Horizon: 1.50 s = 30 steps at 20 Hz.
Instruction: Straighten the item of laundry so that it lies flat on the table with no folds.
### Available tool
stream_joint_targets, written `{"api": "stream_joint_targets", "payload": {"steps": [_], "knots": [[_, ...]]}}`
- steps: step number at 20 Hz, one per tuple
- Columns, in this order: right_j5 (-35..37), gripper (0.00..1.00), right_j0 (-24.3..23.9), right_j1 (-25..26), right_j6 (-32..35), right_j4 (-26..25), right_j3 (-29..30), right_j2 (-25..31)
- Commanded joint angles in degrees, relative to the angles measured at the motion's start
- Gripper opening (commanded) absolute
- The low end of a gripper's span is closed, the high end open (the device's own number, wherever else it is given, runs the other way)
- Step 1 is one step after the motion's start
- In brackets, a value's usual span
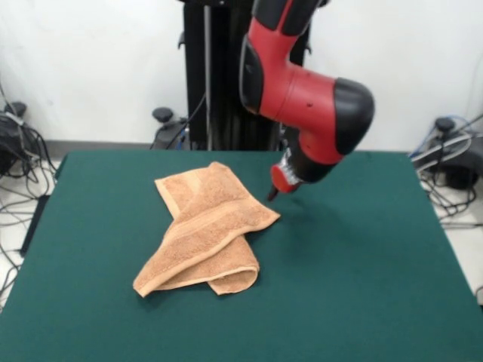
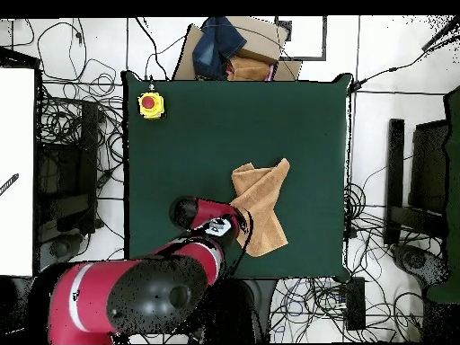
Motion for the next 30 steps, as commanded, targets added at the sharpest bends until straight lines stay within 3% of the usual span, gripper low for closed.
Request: {"api": "stream_joint_targets", "payload": {"steps": [1,5,7,9,12,15,18,21,25,30], "knots": [[17.0,1.0,2.0,-6.8,20.2,3.4,-6.3,1.8],[18.5,1.0,1.6,-8.6,19.0,2.7,-5.4,1.8],[16.0,1.0,1.5,-9.1,18.2,2.1,-4.6,1.7],[8.0,1.0,0.9,-8.4,16.8,1.2,-3.3,2.3],[-11.2,1.0,-3.2,-5.0,14.9,-0.3,-1.1,7.3],[-17.8,1.0,-5.0,-5.9,14.6,-1.7,1.7,9.9],[-32.5,1.0,-13.2,-8.7,13.5,-8.6,7.4,19.9],[-39.5,1.0,-15.4,-7.3,15.5,-13.3,7.3,22.6],[-43.1,1.0,-14.9,-6.2,16.3,-14.9,6.8,22.4],[-25.0,1.0,-8.9,-4.5,13.3,-3.7,3.4,16.2]]}}
